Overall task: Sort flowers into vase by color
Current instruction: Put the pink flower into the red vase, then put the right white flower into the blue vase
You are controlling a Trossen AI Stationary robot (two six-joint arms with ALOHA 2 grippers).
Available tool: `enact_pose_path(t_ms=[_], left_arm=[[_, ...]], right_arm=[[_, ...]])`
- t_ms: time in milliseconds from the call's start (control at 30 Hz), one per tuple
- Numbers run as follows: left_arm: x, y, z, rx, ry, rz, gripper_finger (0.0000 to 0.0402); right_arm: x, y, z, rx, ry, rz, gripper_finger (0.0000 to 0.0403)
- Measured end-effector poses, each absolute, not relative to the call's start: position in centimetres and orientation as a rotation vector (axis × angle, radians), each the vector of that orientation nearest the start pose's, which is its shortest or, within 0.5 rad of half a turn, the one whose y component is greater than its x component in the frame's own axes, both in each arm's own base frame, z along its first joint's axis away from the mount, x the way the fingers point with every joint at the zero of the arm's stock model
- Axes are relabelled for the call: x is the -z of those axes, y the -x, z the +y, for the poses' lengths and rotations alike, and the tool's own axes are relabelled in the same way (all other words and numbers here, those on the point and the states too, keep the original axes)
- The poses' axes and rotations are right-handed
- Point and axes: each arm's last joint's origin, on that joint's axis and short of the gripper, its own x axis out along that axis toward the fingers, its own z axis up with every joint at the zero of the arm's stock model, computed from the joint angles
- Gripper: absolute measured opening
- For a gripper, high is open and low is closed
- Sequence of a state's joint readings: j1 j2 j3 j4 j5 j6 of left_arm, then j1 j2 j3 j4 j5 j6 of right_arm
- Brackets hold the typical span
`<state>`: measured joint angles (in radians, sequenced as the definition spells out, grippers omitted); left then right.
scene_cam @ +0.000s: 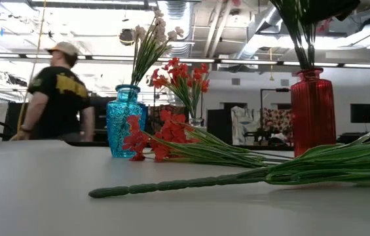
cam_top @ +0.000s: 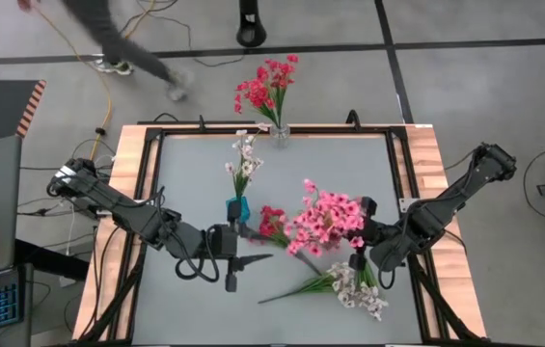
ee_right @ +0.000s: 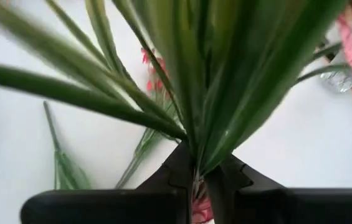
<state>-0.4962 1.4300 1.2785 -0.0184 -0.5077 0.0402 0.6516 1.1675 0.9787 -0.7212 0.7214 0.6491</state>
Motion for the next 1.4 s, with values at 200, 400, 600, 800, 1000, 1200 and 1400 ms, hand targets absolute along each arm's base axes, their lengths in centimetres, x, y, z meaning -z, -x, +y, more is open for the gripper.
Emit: enact_pose_path(t_ms=[200, 400, 600, 800, 1000, 1200, 1400], left_arm=[[-37.1, -29.3, -14.3, -0.005, -0.122, 0.15, 0.0143], [-37.1, -29.3, -14.3, -0.005, -0.12, 0.151, 0.0143], [-37.1, -29.3, -14.3, -0.005, -0.12, 0.151, 0.0143], [-37.1, -29.3, -14.3, -0.005, -0.119, 0.15, 0.0143], [-37.1, -29.3, -14.3, -0.005, -0.119, 0.15, 0.0143], [-37.1, -29.3, -14.3, -0.005, -0.119, 0.15, 0.0143], [-37.1, -29.3, -14.3, -0.005, -0.12, 0.151, 0.0143]], right_arm=[[-28.8, -18.9, 11.8, 0.276, -0.084, 0.663, 0.0062], [-28.7, -18.9, 11.8, 0.259, -0.097, 0.678, 0.0074], [-28.7, -18.9, 11.8, 0.254, -0.099, 0.682, 0.0132], [-28.4, -18.6, 11.8, 0.207, -0.094, 0.764, 0.0187], [-28.1, -18.3, 11.9, 0.133, -0.117, 0.852, 0.0207], [-27.7, -17.8, 11.7, 0.124, -0.094, 0.922, 0.0203], [-27.6, -17.5, 11.5, 0.131, -0.069, 0.962, 0.0193]])
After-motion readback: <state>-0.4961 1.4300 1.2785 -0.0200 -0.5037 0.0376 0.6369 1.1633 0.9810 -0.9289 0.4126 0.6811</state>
